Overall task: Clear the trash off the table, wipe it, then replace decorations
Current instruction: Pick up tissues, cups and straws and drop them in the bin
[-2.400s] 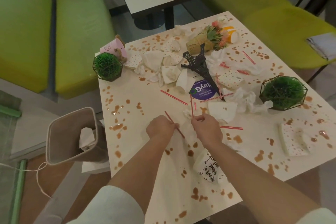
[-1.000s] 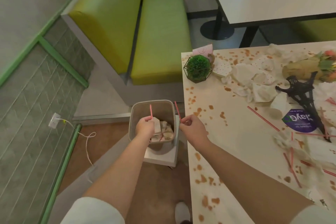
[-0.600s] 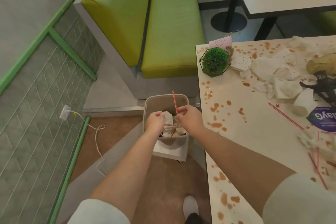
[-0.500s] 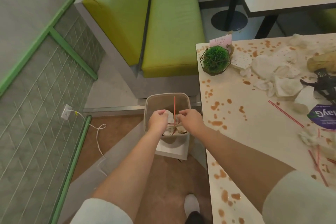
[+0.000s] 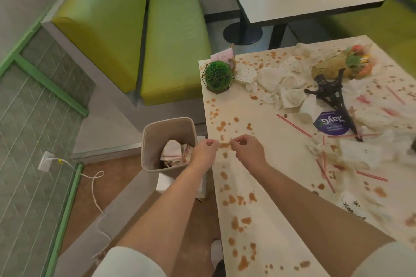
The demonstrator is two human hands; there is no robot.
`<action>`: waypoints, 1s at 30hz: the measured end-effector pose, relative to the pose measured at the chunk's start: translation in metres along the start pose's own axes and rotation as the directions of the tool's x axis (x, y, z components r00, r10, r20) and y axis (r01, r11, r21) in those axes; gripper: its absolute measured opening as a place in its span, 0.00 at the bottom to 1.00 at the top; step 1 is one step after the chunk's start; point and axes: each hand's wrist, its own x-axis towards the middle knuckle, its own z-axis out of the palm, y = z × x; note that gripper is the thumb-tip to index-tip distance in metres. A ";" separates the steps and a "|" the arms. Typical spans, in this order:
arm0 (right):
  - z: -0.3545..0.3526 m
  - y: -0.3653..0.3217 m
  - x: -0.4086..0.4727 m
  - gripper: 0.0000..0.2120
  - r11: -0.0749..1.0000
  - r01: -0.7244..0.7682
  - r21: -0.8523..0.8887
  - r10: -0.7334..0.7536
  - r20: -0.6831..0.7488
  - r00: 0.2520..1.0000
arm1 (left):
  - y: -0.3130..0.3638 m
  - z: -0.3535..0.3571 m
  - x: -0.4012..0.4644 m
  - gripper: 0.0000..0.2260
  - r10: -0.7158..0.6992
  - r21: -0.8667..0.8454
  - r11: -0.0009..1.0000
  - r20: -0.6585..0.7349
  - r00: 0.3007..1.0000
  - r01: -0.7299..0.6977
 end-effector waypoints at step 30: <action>-0.246 0.130 0.013 0.13 0.551 -0.039 -0.834 -0.248 -0.208 0.946 | 0.065 0.214 -0.071 0.07 0.121 0.085 0.986 0.203 0.972 -0.140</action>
